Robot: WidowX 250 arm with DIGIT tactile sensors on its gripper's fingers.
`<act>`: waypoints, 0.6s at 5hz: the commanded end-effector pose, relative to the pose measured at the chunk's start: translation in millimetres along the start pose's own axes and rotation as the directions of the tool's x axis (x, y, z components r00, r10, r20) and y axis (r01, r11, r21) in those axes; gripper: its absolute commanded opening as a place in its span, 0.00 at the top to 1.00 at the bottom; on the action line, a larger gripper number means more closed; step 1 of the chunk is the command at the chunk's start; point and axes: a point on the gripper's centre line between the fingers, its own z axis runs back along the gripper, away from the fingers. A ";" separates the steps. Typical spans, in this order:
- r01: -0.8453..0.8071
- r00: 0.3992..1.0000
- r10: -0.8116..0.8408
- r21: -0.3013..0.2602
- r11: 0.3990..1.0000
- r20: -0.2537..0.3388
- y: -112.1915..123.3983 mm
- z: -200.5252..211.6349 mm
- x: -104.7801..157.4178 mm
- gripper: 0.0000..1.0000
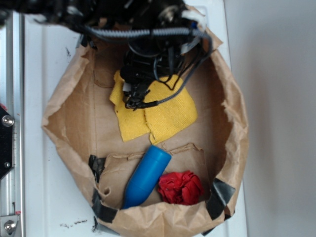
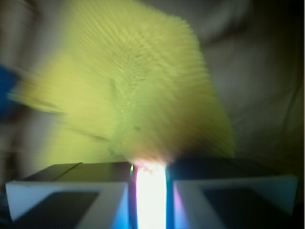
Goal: Grab the yellow cloth.
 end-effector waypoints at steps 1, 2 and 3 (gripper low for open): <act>-0.013 0.996 0.014 -0.006 1.000 0.084 -42.9 93.5 12.4 1.00; -0.026 0.995 0.028 -0.025 0.999 0.093 -52.5 120.8 13.1 1.00; -0.029 0.992 0.025 0.033 0.999 0.125 -60.4 133.7 9.3 1.00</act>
